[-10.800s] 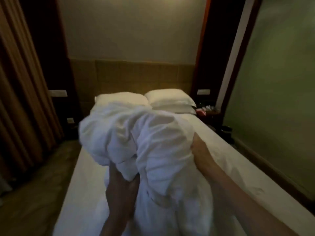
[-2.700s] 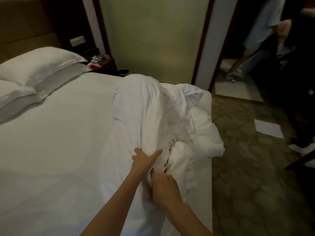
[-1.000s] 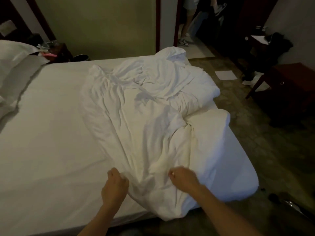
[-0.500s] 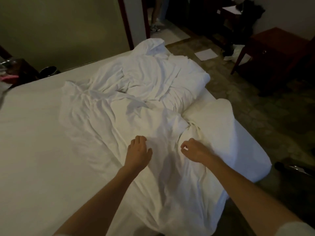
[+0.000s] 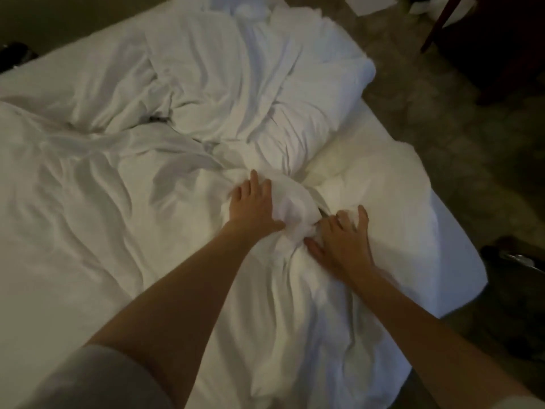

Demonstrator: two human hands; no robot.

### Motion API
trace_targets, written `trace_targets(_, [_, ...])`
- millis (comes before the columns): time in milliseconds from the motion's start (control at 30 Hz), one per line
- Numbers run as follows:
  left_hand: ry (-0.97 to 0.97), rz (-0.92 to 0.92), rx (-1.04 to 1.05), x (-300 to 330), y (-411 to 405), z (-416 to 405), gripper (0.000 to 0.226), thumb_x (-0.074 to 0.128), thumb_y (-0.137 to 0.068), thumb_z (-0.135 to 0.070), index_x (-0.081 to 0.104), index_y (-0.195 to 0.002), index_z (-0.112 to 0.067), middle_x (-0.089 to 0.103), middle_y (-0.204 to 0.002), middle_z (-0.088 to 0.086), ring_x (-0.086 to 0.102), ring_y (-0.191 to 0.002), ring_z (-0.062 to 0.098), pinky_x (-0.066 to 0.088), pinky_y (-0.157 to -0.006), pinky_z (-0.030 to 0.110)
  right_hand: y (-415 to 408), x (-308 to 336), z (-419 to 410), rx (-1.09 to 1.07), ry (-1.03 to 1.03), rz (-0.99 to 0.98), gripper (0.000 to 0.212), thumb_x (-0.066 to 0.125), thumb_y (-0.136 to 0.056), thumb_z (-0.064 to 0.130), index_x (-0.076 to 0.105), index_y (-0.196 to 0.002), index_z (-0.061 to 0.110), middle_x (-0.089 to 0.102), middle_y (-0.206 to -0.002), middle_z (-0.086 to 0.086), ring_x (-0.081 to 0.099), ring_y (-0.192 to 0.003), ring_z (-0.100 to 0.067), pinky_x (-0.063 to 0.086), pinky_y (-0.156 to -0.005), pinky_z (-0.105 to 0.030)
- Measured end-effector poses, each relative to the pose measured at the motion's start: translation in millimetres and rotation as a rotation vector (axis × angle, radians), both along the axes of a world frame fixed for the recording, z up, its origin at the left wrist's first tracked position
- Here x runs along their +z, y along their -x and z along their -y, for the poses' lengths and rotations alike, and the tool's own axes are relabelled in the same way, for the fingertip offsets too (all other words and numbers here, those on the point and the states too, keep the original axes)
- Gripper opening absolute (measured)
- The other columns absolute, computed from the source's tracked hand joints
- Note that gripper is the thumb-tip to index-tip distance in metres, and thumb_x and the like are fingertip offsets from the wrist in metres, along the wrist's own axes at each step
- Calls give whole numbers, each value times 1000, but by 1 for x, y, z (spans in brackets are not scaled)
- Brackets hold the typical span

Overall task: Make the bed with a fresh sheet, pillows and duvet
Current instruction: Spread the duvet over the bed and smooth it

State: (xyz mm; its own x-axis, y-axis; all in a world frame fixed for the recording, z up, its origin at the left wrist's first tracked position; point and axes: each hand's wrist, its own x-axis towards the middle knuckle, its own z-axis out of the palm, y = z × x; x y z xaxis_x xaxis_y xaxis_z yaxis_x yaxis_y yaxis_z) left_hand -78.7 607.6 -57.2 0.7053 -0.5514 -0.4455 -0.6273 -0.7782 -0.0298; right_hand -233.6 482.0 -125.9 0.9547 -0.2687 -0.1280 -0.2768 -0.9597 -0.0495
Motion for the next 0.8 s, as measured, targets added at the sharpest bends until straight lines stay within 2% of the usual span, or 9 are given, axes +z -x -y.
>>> trace_targets(100, [-27,-23,6,-13,1,1,99,60,-81,-59,12,-149,-5,35,-147,14,35,-132,29,26,-106,38,6,-10,10,-3,7,105,45,54,-84,53,65,-88,10,63,-79,-6,59,-90,-29,32,-102,-54])
trace_targets(200, [-27,-29,-12,-18,0,-7,64,49,-92,-51,35,-136,-8,49,-133,12,46,-123,29,33,-99,37,6,-14,13,-14,30,182,37,53,-88,47,66,-91,13,62,-79,-5,58,-90,-29,36,-95,-49])
trace_targets(300, [-10,-81,-52,-14,4,-21,47,44,-96,-42,40,-134,-15,55,-129,9,52,-119,27,34,-97,35,0,-12,16,-34,91,266,30,40,-96,25,56,-72,17,50,-68,-2,52,-79,-28,35,-84,-44])
trace_targets(433, [74,-90,-35,2,27,-47,48,47,-95,-34,41,-141,-24,55,-135,3,51,-123,23,33,-101,31,0,2,7,-118,62,134,31,31,-90,23,49,-65,20,48,-58,0,52,-74,-27,33,-76,-43])
trace_targets(533, [94,-71,-3,19,50,-72,50,49,-94,-33,40,-143,-28,54,-138,1,49,-126,21,31,-103,28,11,20,-11,-162,13,2,35,32,-86,26,52,-60,14,52,-55,-5,55,-69,-30,44,-73,-46])
trace_targets(633, [120,-86,59,33,75,-101,46,50,-92,-33,47,-138,-31,57,-134,1,52,-123,23,36,-99,29,22,29,-37,-227,-129,-162,27,60,-79,24,54,-58,8,53,-55,-13,57,-61,-36,51,-65,-56])
trace_targets(700, [137,-75,80,45,91,-125,42,48,-93,-33,51,-134,-29,59,-130,1,54,-120,24,39,-96,30,29,46,-53,-252,-113,-257,22,72,-78,23,62,-83,4,63,-82,-19,61,-83,-44,48,-77,-65])
trace_targets(767, [157,-60,101,61,113,-154,38,47,-94,-32,53,-131,-26,59,-128,2,55,-118,25,41,-93,32,39,59,-69,-333,-192,-311,35,48,-96,30,48,-124,8,52,-128,-17,48,-121,-41,35,-102,-60])
trace_targets(800, [169,-58,100,72,131,-177,37,47,-94,-32,53,-130,-25,59,-127,3,54,-118,26,41,-93,33,49,69,-84,-371,-260,-341,42,41,-99,32,38,-135,11,44,-139,-16,41,-129,-39,31,-107,-57])
